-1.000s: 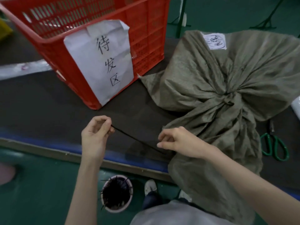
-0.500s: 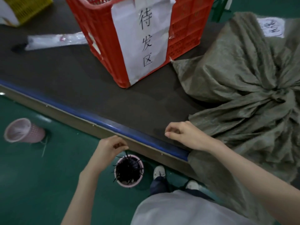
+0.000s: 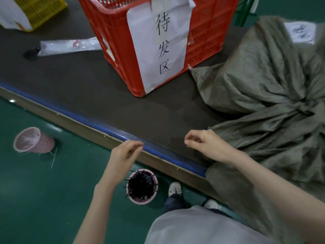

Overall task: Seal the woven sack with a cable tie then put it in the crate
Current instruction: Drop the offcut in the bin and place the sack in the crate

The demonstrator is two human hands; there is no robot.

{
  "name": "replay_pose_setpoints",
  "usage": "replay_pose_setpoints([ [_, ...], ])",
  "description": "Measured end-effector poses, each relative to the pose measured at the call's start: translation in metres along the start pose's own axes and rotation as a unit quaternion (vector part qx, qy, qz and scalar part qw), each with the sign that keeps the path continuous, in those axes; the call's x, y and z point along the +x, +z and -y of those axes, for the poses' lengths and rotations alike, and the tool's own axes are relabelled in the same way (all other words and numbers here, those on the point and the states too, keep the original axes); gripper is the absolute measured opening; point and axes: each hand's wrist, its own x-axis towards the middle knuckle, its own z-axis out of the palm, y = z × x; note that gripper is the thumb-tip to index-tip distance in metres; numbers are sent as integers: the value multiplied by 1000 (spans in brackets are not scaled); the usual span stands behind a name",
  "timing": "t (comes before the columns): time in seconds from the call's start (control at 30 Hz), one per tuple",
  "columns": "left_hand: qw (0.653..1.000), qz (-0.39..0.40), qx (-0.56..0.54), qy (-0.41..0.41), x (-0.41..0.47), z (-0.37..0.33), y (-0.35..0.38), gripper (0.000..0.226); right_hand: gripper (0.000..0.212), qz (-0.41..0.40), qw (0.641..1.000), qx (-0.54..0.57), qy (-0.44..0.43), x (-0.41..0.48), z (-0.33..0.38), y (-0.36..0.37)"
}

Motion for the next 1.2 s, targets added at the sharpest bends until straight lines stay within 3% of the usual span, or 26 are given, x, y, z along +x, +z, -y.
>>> replay_pose_setpoints([
  [0.33,991,56,-106,68,52,-100,24,16,12,-113,993,43,6,-32,-7,-35],
  [0.63,969,102,-146,172,92,-183,74,18,8,-303,950,77,15,-93,-26,-93],
  [0.97,949,72,-141,272,128,-248,136,17,6,-473,874,95,52,-141,-63,-136],
  [1.2,971,-44,-43,230,170,-248,165,31,25,-642,749,136,94,-153,-96,-158],
])
